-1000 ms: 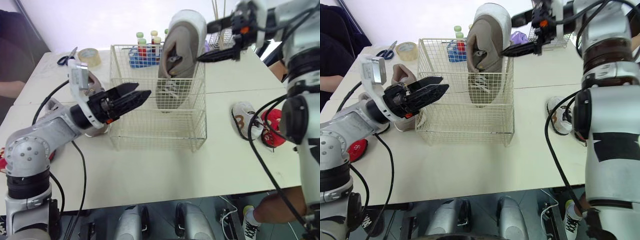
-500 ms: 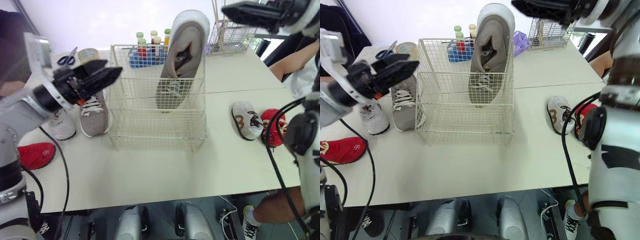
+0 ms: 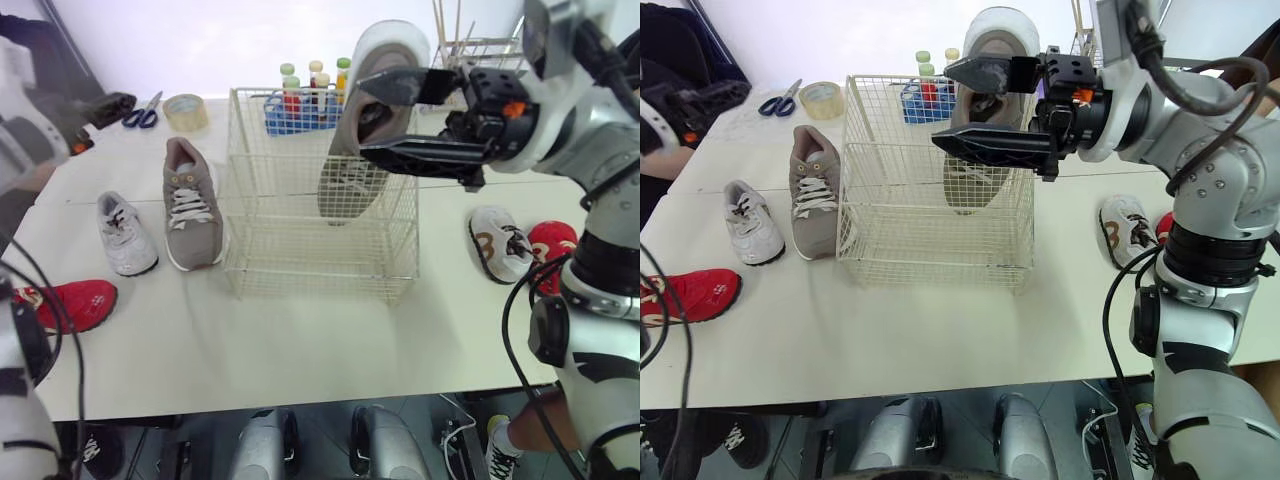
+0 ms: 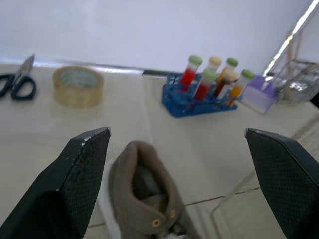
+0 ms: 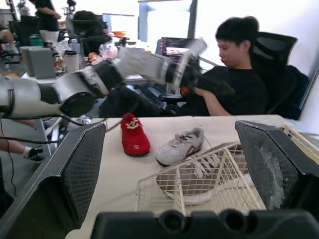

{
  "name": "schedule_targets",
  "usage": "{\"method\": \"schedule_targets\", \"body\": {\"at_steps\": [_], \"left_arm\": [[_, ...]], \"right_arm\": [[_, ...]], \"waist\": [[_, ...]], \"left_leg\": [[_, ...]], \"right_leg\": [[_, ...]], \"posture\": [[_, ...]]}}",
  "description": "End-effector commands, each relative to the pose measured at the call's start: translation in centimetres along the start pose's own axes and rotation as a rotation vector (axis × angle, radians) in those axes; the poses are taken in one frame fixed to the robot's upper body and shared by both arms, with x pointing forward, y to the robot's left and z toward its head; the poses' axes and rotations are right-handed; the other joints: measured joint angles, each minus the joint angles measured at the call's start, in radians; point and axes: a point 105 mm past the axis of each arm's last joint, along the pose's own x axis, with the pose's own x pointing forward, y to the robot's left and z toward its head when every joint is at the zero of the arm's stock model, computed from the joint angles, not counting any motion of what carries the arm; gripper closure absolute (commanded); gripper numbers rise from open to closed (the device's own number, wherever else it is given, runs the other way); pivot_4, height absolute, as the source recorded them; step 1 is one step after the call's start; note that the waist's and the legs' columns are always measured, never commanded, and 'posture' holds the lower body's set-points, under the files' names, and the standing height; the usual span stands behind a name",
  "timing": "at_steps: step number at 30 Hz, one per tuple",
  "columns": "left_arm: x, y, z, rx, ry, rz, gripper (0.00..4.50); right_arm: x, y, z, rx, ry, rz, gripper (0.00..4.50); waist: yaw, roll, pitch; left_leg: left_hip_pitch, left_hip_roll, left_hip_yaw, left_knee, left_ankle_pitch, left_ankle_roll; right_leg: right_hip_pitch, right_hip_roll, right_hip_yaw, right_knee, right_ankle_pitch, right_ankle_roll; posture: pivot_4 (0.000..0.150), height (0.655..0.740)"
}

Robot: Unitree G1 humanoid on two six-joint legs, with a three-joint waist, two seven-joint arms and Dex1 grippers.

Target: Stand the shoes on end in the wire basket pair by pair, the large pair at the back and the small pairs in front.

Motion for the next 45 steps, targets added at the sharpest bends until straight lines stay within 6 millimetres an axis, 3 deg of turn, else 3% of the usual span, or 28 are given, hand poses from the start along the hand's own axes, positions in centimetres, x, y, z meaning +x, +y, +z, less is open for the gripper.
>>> {"method": "schedule_targets", "body": {"at_steps": [1, 9, 20, 23, 30, 31, 32, 34, 36, 40, 45], "left_arm": [[1.6, 0.6, -0.8, 0.104, 0.069, 0.076, 0.0], [3.6, 1.7, -3.2, 0.252, 0.143, 0.243, 0.0], [4.9, 2.5, -7.6, 0.251, 0.2, 0.384, 0.0], [4.8, 3.0, -8.9, 0.204, 0.218, 0.421, 0.82], [4.1, 4.0, -10.3, 0.112, 0.226, 0.467, 4.16], [4.0, 4.2, -10.4, 0.108, 0.225, 0.475, 4.49], [3.8, 4.4, -10.3, 0.103, 0.221, 0.483, 4.49], [3.6, 4.7, -9.7, 0.091, 0.198, 0.493, 4.49], [3.6, 4.6, -7.9, 0.058, 0.121, 0.49, 4.49], [3.0, 3.4, 0.0, -0.008, -0.169, 0.442, 4.49], [1.0, 1.2, 8.1, -0.021, -0.486, 0.379, 4.49]], "right_arm": [[-0.5, 0.6, 1.6, -0.08, -0.019, -0.011, 0.04], [-0.7, 1.3, 1.9, -0.099, -0.014, -0.044, 0.04], [-0.7, 1.5, 2.1, -0.105, -0.017, -0.079, 0.04], [-0.7, 1.5, 2.3, -0.111, -0.021, -0.091, 0.0], [-0.8, 1.5, 2.4, -0.122, -0.013, -0.107, 0.0], [-0.8, 1.5, 2.3, -0.123, -0.012, -0.108, 0.0], [-0.8, 1.5, 2.3, -0.125, -0.011, -0.11, 0.0], [-0.8, 1.4, 2.3, -0.128, -0.009, -0.113, 0.0], [-0.8, 1.3, 2.2, -0.131, -0.008, -0.118, 0.0], [-0.9, 1.2, 2.0, -0.131, -0.008, -0.129, 0.0], [-1.0, 0.9, 1.8, -0.119, -0.017, -0.135, 0.0]], "waist": [[0.003, 0.0, 0.0], [-0.008, -0.005, 0.002], [-0.018, -0.008, 0.003], [-0.02, -0.008, 0.003], [-0.026, -0.008, 0.003], [-0.026, -0.008, 0.003], [-0.026, -0.008, 0.003], [-0.025, -0.008, 0.003], [-0.025, -0.008, 0.003], [-0.022, -0.012, 0.005], [-0.018, -0.017, 0.007]], "left_leg": [[-0.001, 0.0, 0.0, 0.0, 0.0, 0.0], [-0.011, 0.001, 0.005, 0.001, 0.0, 0.001], [-0.011, 0.002, 0.005, 0.002, 0.0, 0.002], [-0.011, 0.002, 0.005, 0.002, 0.0, 0.002], [-0.009, 0.002, 0.007, 0.001, -0.001, 0.002], [-0.009, 0.002, 0.007, 0.001, -0.001, 0.002], [-0.009, 0.002, 0.007, 0.001, -0.001, 0.002], [-0.009, 0.002, 0.008, 0.001, -0.001, 0.002], [-0.009, 0.002, 0.008, 0.001, -0.001, 0.002], [-0.009, 0.003, 0.008, 0.001, -0.001, 0.002], [-0.012, 0.003, 0.008, 0.002, -0.001, 0.003]], "right_leg": [[-0.001, 0.0, 0.0, 0.0, 0.0, 0.0], [-0.013, 0.0, 0.003, 0.003, 0.0, 0.0], [-0.013, -0.001, 0.003, 0.003, 0.0, 0.001], [-0.013, -0.001, 0.003, 0.003, 0.0, 0.001], [-0.013, -0.001, 0.004, 0.003, 0.0, 0.001], [-0.013, -0.001, 0.004, 0.003, 0.0, 0.001], [-0.013, -0.001, 0.004, 0.003, 0.0, 0.001], [-0.013, -0.001, 0.004, 0.003, 0.0, 0.001], [-0.013, -0.001, 0.005, 0.003, 0.001, 0.001], [-0.014, -0.001, 0.005, 0.003, 0.001, 0.001], [-0.014, -0.001, 0.005, 0.003, 0.001, 0.002]], "posture": [[0.15, 0.74], [0.15, 0.74], [0.15, 0.74], [0.15, 0.74], [0.15, 0.74], [0.15, 0.74], [0.15, 0.74], [0.15, 0.74], [0.15, 0.74], [0.15, 0.74], [0.15, 0.74]]}}
